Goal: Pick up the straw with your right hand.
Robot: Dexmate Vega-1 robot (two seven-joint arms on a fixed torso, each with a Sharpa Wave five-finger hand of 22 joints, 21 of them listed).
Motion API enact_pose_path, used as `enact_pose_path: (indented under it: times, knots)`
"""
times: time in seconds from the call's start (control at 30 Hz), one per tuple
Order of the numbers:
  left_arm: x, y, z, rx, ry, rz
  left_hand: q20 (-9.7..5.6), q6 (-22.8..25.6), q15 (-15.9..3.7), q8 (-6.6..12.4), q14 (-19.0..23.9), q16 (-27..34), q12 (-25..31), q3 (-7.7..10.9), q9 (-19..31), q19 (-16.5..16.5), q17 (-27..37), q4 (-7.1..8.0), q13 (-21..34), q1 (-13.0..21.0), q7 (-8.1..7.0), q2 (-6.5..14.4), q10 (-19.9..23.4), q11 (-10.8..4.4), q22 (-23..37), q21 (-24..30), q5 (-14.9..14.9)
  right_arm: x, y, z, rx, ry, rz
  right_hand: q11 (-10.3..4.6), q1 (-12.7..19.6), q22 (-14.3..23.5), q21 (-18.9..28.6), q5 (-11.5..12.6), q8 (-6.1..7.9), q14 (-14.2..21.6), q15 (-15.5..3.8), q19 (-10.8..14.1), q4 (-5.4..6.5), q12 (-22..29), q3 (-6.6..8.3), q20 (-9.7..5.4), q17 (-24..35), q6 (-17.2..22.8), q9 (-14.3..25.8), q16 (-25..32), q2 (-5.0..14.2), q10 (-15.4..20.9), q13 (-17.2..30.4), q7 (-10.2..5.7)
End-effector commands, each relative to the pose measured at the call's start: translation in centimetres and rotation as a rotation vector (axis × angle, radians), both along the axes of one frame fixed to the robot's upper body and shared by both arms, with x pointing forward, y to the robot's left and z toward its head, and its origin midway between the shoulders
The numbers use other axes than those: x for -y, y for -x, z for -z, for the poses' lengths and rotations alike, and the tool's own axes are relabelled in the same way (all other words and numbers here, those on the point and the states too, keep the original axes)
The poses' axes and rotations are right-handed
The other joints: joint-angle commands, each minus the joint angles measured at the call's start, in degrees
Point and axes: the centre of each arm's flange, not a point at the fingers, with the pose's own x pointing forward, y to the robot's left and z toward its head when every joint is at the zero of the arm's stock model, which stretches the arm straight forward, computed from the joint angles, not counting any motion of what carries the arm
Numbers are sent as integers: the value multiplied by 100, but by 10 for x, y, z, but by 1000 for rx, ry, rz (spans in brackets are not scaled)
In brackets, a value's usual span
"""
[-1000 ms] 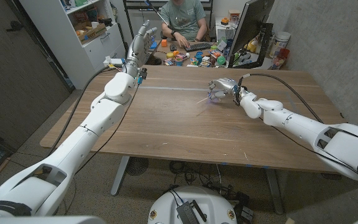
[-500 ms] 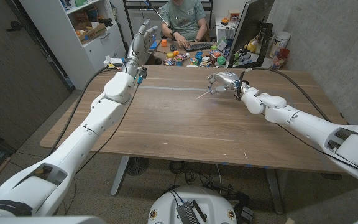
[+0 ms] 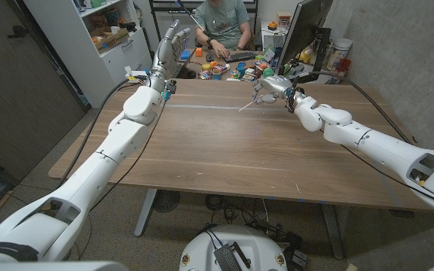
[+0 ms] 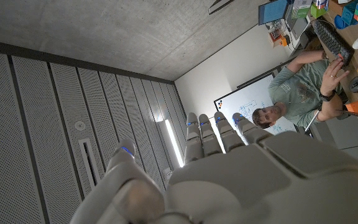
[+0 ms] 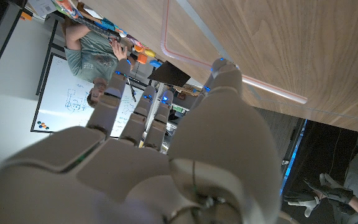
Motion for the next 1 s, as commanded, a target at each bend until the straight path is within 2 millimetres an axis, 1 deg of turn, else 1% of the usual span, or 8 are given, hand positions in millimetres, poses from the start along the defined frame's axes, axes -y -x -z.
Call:
enact_pose_path:
  times: [0.03,0.33,0.6,0.83,1.0]
  knots:
    - [-5,5,-3,23,-4,15,-216,18,-114,37,-14,25,23,-29,11,-5,19,2,15,-4,-10,43,8,37,20,32,1,1,24,-35,-22,-75,24,-6,28,26,39,34,133,69,-159,78,25,32,-51,-14,14,517,126,30,54,91,19,204]
    - [-8,9,-7,39,-6,22,-197,21,-111,37,-19,24,22,-35,11,-24,18,-2,14,-1,-8,41,4,36,18,26,-3,-10,39,-55,15,-50,35,-17,33,26,36,52,139,70,-124,78,35,24,-72,-37,12,517,129,19,59,99,18,208]
    - [-11,10,-6,40,0,29,-184,23,-103,37,-20,25,22,-40,11,-36,18,-5,14,2,-5,42,2,24,17,23,-5,-9,49,-68,36,-47,66,-24,35,27,28,68,146,70,-134,65,47,25,-92,-45,12,518,134,11,66,124,18,201]
    - [-10,11,-5,43,0,36,-154,27,-98,38,-28,23,23,-45,11,-52,18,-8,14,5,0,42,1,22,16,19,-7,-6,56,-71,46,-53,72,-30,32,27,27,82,147,83,-148,71,60,30,-112,-48,11,504,138,10,71,157,19,188]
    - [-9,12,-6,46,0,37,-149,22,-94,36,-29,23,22,-47,11,-54,18,-11,14,8,-5,42,-1,22,16,19,-8,-4,57,-72,36,-75,67,-35,31,27,28,91,145,86,-152,76,69,27,-124,-46,12,488,142,7,81,164,20,180]
